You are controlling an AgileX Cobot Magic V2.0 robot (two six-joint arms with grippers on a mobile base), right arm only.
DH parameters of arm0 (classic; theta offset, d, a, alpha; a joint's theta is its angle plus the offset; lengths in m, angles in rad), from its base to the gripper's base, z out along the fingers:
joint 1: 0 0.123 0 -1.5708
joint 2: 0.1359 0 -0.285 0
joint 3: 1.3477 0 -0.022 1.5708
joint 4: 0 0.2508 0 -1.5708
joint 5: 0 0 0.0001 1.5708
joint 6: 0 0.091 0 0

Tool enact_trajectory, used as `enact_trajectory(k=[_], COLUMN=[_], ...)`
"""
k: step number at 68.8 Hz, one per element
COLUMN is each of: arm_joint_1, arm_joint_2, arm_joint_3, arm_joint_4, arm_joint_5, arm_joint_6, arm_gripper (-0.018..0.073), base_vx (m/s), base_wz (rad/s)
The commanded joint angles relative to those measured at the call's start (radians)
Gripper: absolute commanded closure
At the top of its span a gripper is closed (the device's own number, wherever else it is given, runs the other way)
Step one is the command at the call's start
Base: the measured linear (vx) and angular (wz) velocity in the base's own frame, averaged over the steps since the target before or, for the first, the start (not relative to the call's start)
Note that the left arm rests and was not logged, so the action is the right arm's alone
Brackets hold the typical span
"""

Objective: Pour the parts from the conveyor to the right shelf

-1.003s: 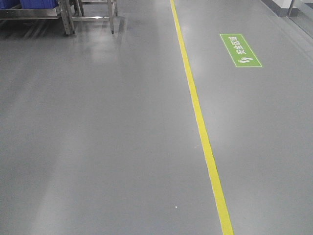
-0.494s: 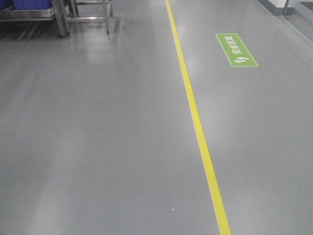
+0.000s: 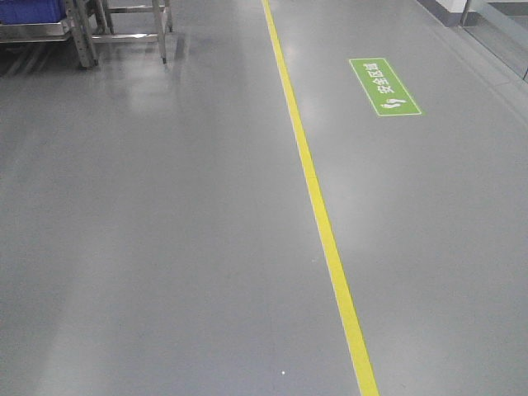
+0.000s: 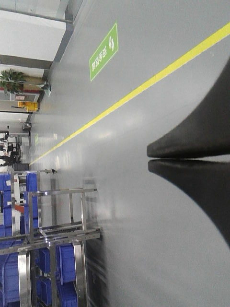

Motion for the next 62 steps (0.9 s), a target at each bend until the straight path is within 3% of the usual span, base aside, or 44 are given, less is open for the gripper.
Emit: enact_trajectory(k=[1,62], arm_joint_1=[-0.003,-0.003], arm_joint_2=[0.009,0.009], arm_joint_3=[-0.028,-0.028], arm_joint_4=[-0.002,-0.002], arm_joint_5=[-0.086,-0.086], arm_joint_6=[-0.007,-0.007], arm_gripper=[0.0565,0.0565], base_vx=[0.21,0.34], base_wz=[-0.11,-0.01])
